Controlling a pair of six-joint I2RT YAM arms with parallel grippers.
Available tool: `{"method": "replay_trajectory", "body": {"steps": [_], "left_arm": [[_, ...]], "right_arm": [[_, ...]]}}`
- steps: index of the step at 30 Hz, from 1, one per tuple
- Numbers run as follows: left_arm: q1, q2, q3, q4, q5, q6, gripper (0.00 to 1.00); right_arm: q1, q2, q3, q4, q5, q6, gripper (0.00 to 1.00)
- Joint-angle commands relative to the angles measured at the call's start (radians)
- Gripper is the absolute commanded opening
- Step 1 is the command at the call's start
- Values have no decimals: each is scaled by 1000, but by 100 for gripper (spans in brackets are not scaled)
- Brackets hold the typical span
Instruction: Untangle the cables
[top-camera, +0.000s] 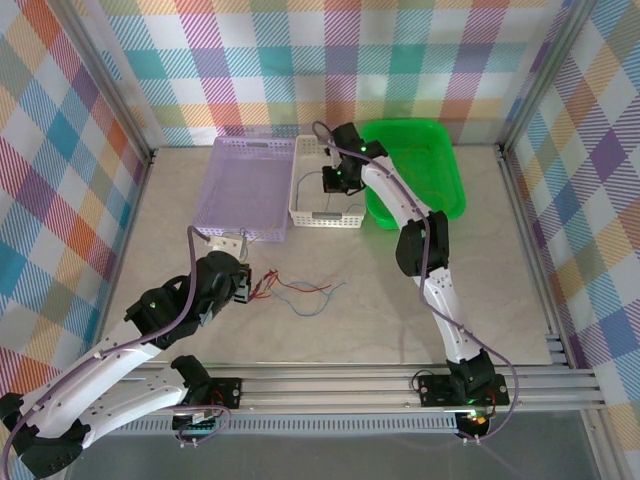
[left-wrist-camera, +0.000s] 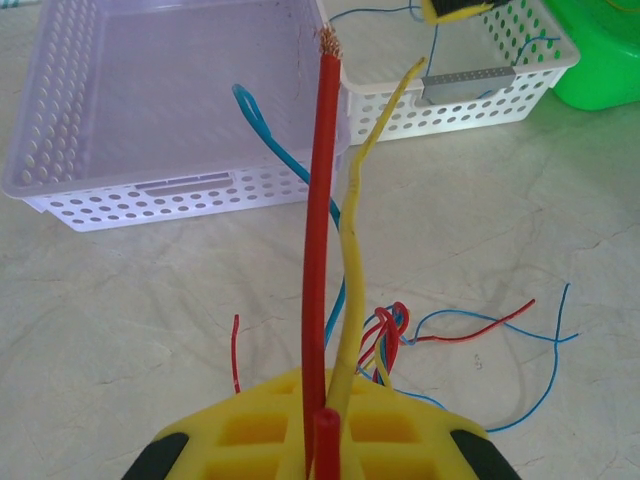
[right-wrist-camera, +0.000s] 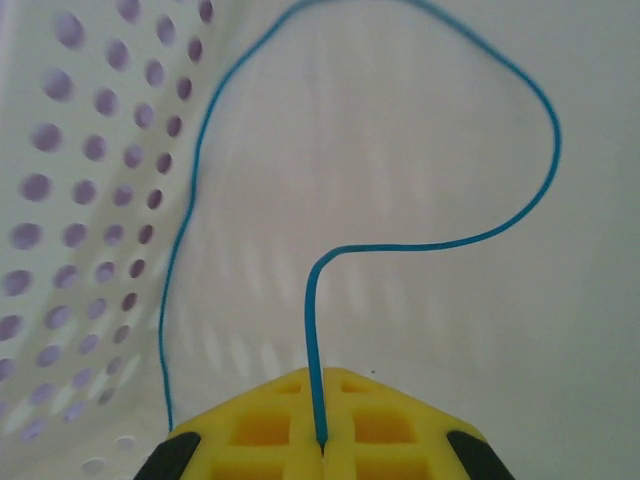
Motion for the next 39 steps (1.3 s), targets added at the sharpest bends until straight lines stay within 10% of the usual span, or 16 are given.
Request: {"method": "replay_trajectory", "body": {"steps": [1,7,15,20,31,39], "left_arm": [[7,0,-8,17,8,15,0],[7,8,-8,17,10,16,0],[6,8,-9,20,23,17,0],[8,7,-3,17,36,13,0],[5,-33,20,19,76,-148,0],[6,-93,-51,161,162,-392,0]], "right_arm": [[5,16,48,20,-37,40,0],[5,2,51,75,-72,75,0],[5,-108,45,77,1,49,48],[5,-255,-3,90,20,43,59],[7,-641,-389,169,-119,45,71],[112,-1142,-1205,635,-397,62,72]]}}
